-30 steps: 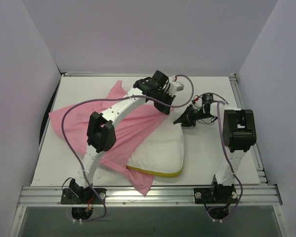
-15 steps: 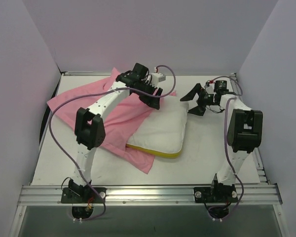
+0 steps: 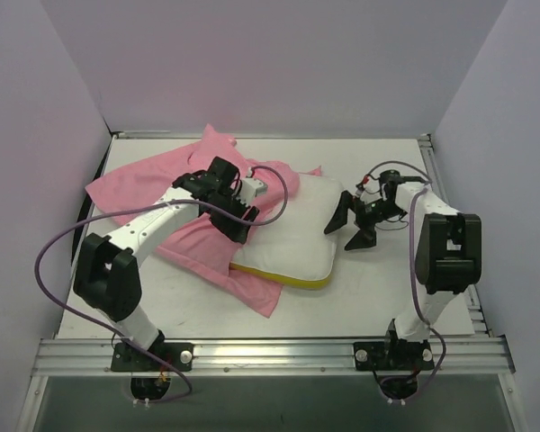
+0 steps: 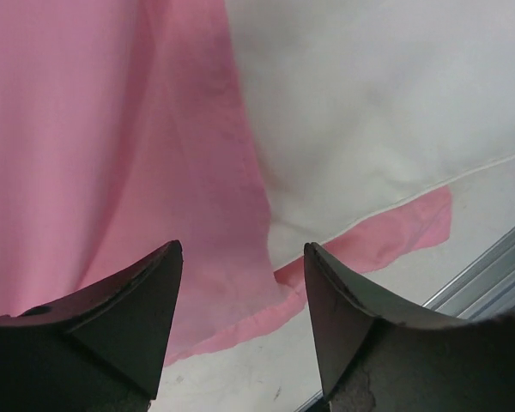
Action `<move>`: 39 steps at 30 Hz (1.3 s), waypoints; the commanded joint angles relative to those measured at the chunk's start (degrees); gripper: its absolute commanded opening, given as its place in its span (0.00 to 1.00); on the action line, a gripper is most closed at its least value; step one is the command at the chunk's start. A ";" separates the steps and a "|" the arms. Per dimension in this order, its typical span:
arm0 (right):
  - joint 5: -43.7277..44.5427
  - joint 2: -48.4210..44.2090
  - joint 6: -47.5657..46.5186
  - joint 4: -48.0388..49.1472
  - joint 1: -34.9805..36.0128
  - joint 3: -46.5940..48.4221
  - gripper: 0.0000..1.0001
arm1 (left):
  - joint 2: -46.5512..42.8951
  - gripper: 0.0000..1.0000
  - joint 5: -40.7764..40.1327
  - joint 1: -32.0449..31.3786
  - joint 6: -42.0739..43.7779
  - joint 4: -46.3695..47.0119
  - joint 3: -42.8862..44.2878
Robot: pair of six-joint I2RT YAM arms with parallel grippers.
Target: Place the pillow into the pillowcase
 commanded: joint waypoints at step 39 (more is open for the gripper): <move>-15.51 -0.53 60.08 65.91 10.17 -15.97 0.00 | -9.92 0.78 -8.49 -30.26 46.23 10.80 -20.99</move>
